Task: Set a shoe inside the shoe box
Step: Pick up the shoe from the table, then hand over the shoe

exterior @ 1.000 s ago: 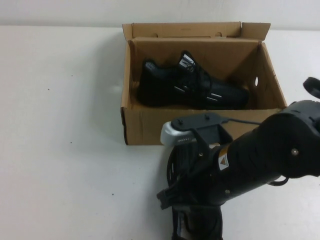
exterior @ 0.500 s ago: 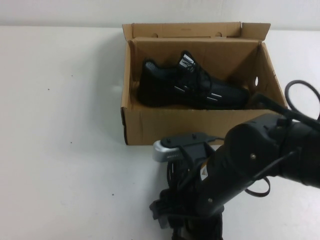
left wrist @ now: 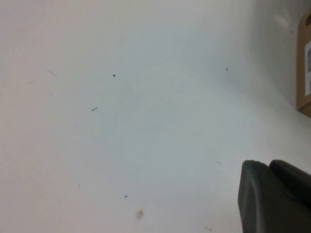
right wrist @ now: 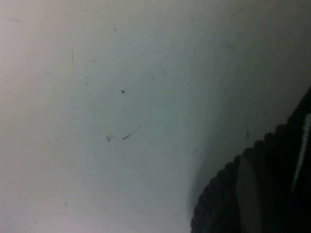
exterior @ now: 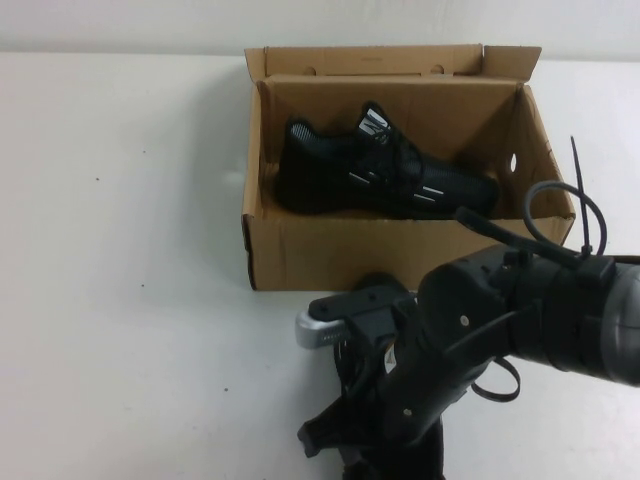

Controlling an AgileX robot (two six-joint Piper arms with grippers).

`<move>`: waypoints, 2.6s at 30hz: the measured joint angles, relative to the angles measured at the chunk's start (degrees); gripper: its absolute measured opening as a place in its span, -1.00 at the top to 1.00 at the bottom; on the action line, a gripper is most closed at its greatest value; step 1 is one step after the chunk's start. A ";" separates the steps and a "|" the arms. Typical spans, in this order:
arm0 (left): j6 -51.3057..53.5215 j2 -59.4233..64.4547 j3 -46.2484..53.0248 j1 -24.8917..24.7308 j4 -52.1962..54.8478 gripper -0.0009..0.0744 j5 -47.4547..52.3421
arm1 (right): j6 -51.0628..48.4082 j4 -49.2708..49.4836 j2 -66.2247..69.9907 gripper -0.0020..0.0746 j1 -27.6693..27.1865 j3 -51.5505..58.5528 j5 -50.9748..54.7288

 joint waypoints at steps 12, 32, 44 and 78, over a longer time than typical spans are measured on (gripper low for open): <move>3.21 0.00 0.00 0.00 -2.47 0.98 1.00 | -9.44 -6.24 -10.45 0.96 0.25 -1.34 7.78; 35.05 8.16 0.00 0.00 -31.02 0.98 -4.65 | -36.50 -25.79 -26.74 0.96 0.34 -3.59 18.20; 60.27 30.37 0.00 0.00 -68.24 0.98 -4.38 | -38.33 -26.20 -27.07 0.96 0.68 -3.59 17.70; 77.51 67.70 -7.80 -10.87 -97.16 -0.59 4.60 | -38.61 -26.62 -27.15 0.96 0.94 -3.59 16.86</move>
